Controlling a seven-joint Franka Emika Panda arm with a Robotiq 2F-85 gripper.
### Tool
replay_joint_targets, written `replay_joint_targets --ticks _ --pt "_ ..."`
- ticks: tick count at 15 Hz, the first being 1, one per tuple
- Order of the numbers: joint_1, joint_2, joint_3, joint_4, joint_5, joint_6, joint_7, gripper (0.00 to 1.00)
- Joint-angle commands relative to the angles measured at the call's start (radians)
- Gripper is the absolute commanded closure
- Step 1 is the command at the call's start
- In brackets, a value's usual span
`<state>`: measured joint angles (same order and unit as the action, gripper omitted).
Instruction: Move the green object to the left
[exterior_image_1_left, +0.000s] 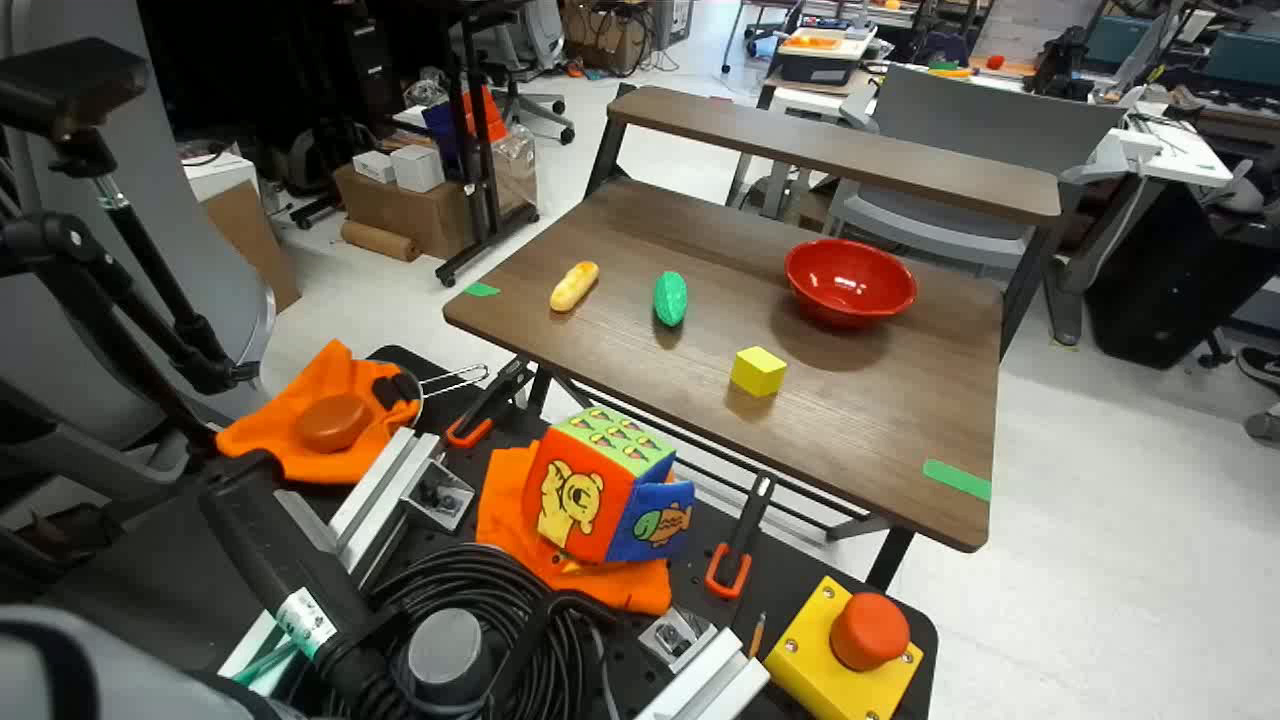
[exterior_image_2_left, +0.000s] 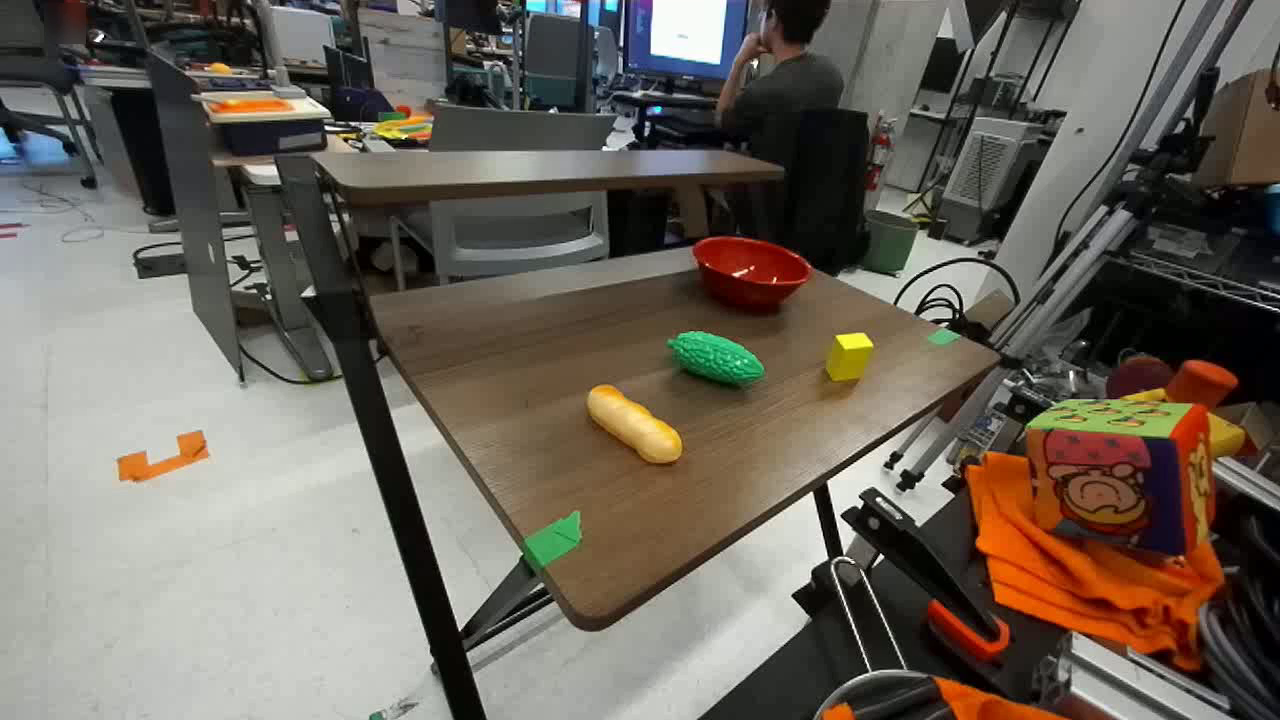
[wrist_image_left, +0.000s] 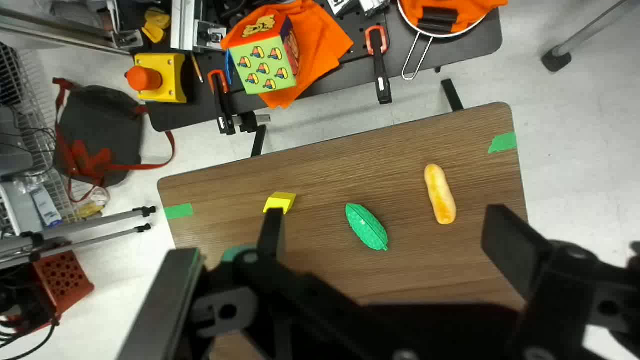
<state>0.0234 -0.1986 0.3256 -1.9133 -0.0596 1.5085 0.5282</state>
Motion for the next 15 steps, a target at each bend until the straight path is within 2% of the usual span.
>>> replay_joint_targets --ticks 1,9,15 --pt "0.040 0.004 -0.035 0.003 -0.007 -0.002 0.006 0.00" --pt "0.041 0.007 -0.040 -0.002 -0.009 0.012 -0.001 0.00" --pt "0.047 0.101 -0.077 -0.079 -0.096 0.282 -0.068 0.00"
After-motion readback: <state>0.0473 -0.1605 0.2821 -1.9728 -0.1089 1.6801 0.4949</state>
